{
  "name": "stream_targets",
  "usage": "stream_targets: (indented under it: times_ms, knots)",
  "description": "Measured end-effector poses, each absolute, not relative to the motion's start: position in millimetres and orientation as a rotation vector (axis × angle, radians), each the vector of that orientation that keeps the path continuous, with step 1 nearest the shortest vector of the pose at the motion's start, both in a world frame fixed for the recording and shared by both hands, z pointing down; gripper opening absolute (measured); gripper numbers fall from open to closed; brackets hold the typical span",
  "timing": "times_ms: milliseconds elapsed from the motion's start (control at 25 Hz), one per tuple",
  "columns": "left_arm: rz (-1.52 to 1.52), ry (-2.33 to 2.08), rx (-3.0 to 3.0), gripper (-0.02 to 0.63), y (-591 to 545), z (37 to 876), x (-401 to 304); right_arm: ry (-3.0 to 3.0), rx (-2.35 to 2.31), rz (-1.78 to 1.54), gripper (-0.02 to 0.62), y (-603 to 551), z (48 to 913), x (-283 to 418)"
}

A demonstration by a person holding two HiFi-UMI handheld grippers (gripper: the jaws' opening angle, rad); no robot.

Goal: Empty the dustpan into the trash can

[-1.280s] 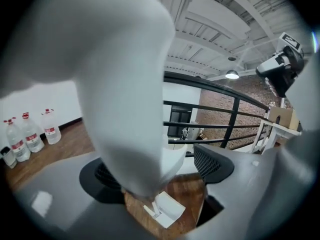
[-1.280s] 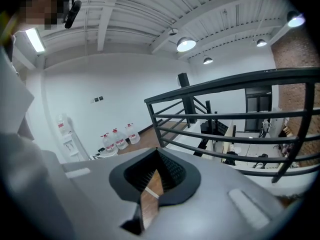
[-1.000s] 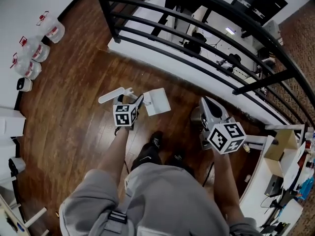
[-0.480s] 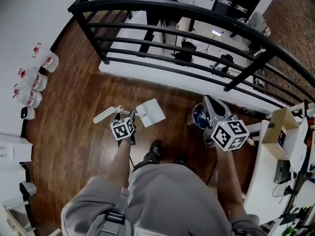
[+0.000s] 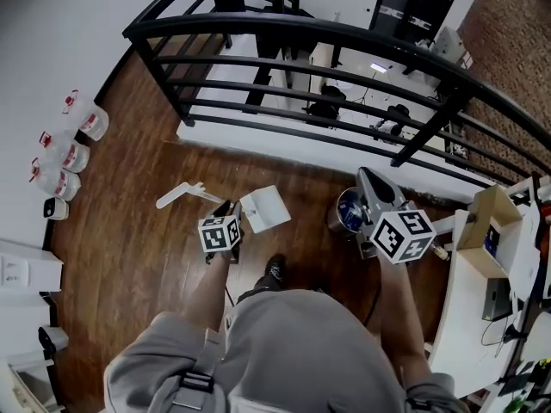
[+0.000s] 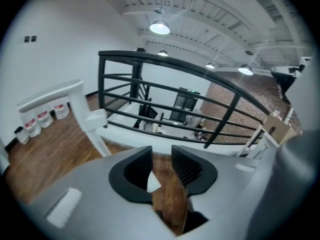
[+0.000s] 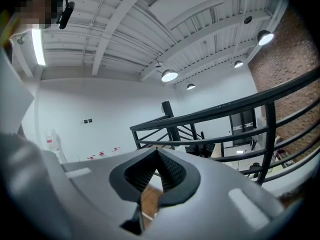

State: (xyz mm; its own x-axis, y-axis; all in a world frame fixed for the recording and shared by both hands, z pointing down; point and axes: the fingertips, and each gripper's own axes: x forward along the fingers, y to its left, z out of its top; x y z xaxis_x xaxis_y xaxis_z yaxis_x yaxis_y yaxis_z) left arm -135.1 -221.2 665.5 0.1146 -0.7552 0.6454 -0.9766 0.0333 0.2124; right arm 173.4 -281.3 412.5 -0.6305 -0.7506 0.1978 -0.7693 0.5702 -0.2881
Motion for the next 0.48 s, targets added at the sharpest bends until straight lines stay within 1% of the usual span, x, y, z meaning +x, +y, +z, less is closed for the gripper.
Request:
stream_targets:
  times_ms: [80, 120, 320, 480]
  knots:
    - [0.416, -1.59, 1.933, 0.029, -234, 641, -96, -2.737, 1.346, 0.532, 0.0, -279, 408, 179]
    - [0.388, -1.528, 2.017, 0.006, -241, 626, -76, -2.736, 1.357, 0.526, 0.0, -278, 406, 181]
    - [0.262, -1.158, 2.4, 0.006, -268, 543, 30, -2.715, 1.43, 0.507, 0.0, -271, 401, 203]
    - [0.189, -0.981, 2.646, 0.006, -274, 473, 95, -2.699, 1.484, 0.475, 0.0, -264, 394, 222]
